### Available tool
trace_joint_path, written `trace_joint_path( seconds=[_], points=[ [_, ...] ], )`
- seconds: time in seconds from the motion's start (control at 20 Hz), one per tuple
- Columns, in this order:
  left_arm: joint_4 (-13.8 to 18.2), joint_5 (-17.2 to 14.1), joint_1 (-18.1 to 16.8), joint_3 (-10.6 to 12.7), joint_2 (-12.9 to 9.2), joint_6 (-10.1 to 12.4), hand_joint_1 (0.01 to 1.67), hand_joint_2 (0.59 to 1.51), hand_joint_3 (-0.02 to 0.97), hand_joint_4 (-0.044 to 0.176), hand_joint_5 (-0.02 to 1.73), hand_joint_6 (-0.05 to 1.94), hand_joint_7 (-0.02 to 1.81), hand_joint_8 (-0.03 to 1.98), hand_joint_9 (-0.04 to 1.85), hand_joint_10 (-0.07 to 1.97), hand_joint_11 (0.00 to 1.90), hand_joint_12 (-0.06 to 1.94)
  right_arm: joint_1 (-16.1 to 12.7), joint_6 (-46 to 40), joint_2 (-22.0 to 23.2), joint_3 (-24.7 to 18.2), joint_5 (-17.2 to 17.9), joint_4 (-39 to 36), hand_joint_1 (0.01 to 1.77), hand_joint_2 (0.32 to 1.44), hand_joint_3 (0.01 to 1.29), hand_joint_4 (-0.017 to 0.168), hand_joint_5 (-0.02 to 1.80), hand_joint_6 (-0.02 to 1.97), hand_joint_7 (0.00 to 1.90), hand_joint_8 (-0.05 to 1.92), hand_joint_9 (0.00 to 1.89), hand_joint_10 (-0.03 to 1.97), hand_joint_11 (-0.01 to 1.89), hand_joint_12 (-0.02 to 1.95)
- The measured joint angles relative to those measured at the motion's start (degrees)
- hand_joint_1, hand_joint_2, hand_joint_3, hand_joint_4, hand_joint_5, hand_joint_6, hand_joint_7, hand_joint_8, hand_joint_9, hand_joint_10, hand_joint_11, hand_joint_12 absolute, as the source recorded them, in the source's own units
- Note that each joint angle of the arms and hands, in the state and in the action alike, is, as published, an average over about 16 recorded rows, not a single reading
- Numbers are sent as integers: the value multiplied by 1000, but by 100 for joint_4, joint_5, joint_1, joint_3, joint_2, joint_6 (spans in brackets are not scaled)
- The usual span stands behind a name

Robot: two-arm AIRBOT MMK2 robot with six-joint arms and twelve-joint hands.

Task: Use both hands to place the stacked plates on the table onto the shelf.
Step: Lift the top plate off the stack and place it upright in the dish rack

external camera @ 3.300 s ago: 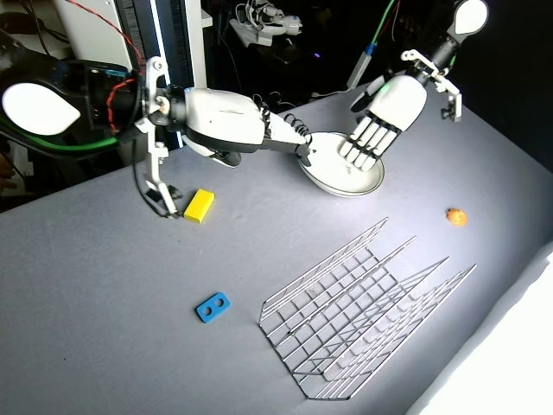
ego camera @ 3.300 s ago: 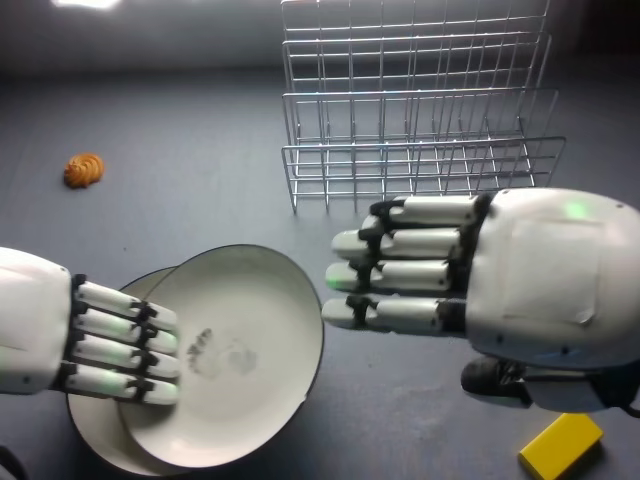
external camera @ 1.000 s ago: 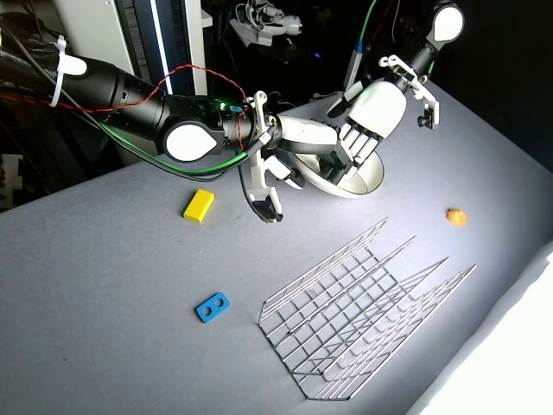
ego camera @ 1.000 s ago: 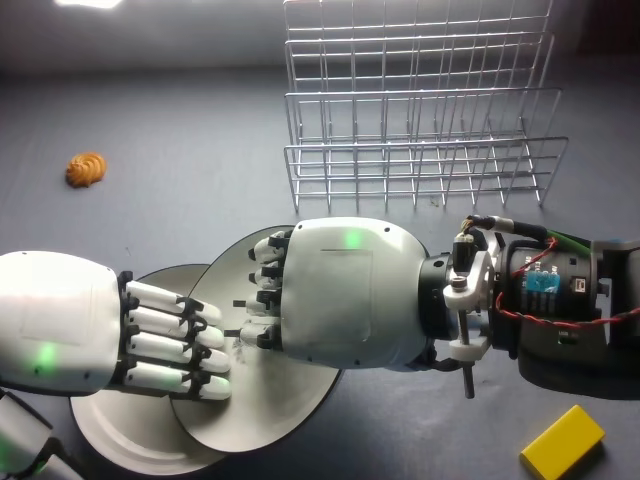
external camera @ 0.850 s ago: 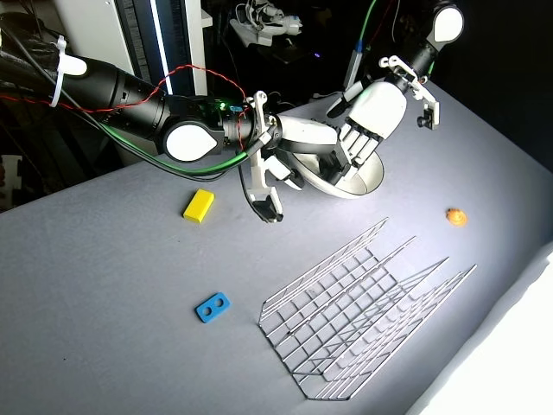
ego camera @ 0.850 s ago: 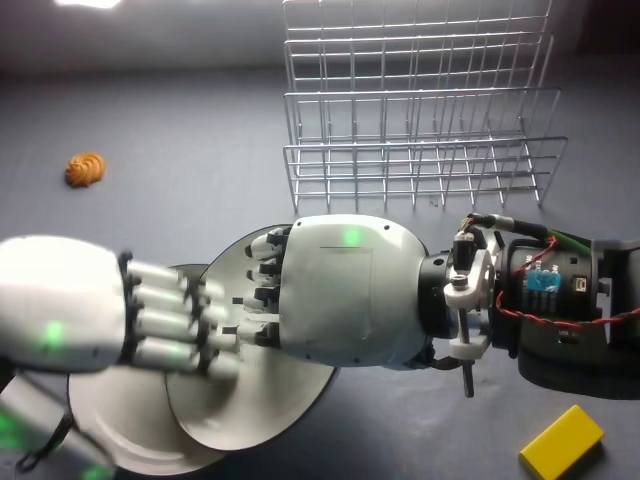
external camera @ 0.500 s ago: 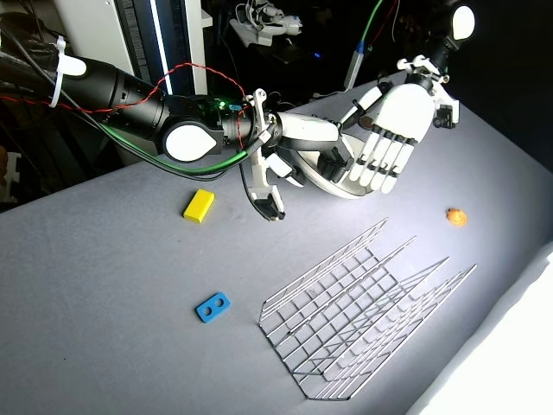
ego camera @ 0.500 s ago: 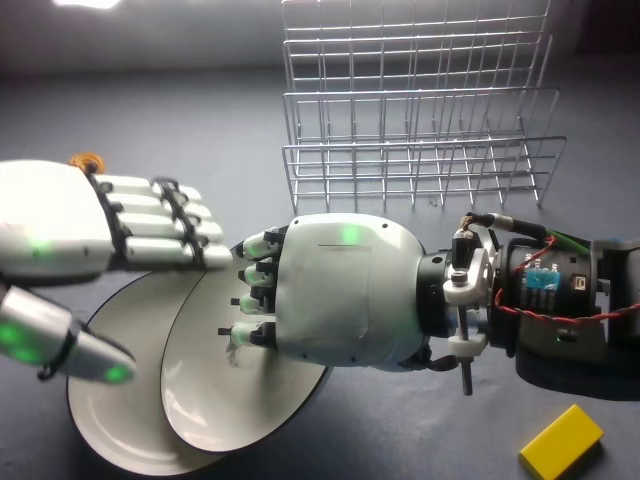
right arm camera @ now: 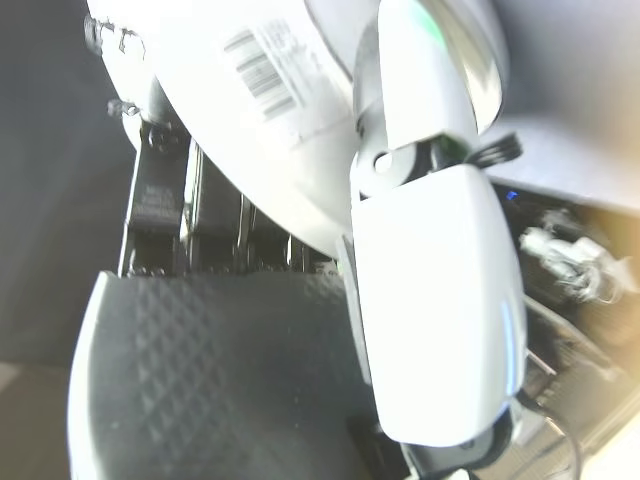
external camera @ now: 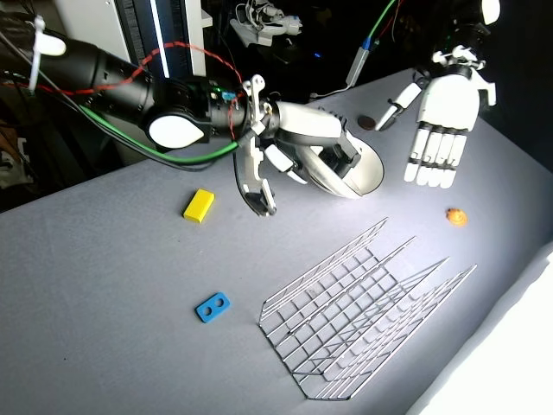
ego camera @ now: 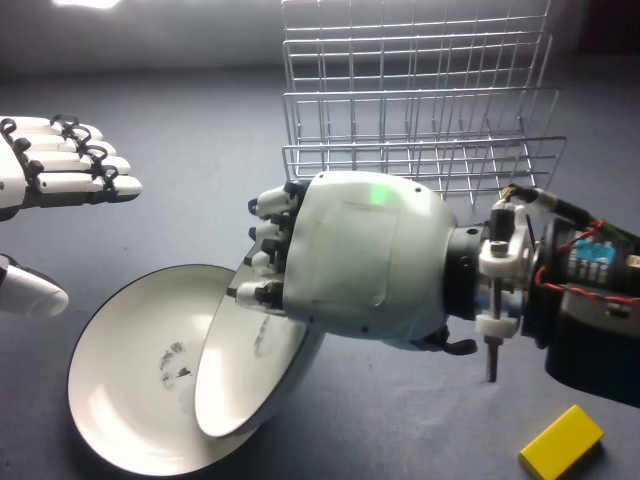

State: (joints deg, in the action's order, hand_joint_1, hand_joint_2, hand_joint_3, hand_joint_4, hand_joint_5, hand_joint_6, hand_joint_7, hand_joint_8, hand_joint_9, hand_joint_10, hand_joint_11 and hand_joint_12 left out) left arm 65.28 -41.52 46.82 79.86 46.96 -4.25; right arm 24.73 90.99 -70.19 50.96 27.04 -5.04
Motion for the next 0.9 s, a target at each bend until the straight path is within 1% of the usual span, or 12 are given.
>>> trace_joint_path(
  seconds=[0.25, 0.5, 0.7, 0.9],
  points=[
    [-80, 40, 9, 179, -71, 1, 17, 1149, 9, 0, 19, 2, 19, -5, 18, 8, 22, 11, -191, 281, 355, -371, 88, 509, 1290, 1043, 11, 3, 717, 1262, 889, 1155, 797, 1359, 641, 1429],
    [-88, -34, 40, 293, -100, 1, 17, 1149, 9, 0, 19, 3, 19, -5, 18, 8, 21, 11, -470, 318, 719, -653, 161, 869, 1301, 1049, 11, 2, 718, 1261, 895, 1176, 800, 1362, 650, 1431],
    [25, -230, 86, 377, -107, 1, 17, 1149, 9, 0, 19, 3, 20, -5, 18, 8, 21, 11, -763, 199, 985, -813, 190, 1117, 1306, 1050, 11, 3, 721, 1256, 898, 1173, 802, 1365, 650, 1451],
    [296, -571, 135, 408, -109, 0, 18, 1149, 9, 0, 19, 3, 22, -4, 19, 8, 21, 11, -1088, -80, 1204, -912, 196, 1312, 1310, 1051, 11, 3, 724, 1255, 899, 1173, 802, 1372, 650, 1471]
  ],
)
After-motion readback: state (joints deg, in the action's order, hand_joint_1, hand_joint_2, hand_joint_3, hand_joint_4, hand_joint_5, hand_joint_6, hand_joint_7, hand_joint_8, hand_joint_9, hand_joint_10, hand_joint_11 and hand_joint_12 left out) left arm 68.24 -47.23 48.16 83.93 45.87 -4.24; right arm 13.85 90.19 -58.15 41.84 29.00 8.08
